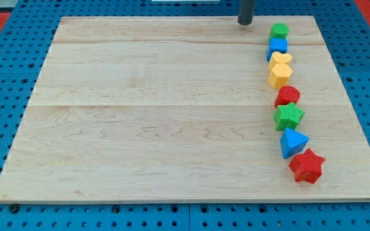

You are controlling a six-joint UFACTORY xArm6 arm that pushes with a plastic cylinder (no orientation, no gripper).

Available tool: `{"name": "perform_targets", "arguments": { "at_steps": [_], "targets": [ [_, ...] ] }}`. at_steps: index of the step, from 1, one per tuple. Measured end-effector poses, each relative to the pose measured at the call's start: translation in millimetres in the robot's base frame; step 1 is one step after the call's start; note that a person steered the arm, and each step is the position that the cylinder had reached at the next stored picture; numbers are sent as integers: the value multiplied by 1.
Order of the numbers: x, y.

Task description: Move the blue cube diagonally to the green circle

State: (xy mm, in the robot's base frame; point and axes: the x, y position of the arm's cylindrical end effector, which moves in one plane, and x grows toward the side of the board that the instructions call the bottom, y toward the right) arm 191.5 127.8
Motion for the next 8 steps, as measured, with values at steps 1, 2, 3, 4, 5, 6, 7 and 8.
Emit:
{"name": "perform_targets", "arguments": {
  "at_steps": [1, 2, 3, 4, 5, 6, 7, 8],
  "targets": [
    [1, -1],
    [1, -1],
    [7, 33],
    [8, 70],
    [10, 92],
    [50, 88],
    [78, 108],
    [102, 103]
  ]
}}
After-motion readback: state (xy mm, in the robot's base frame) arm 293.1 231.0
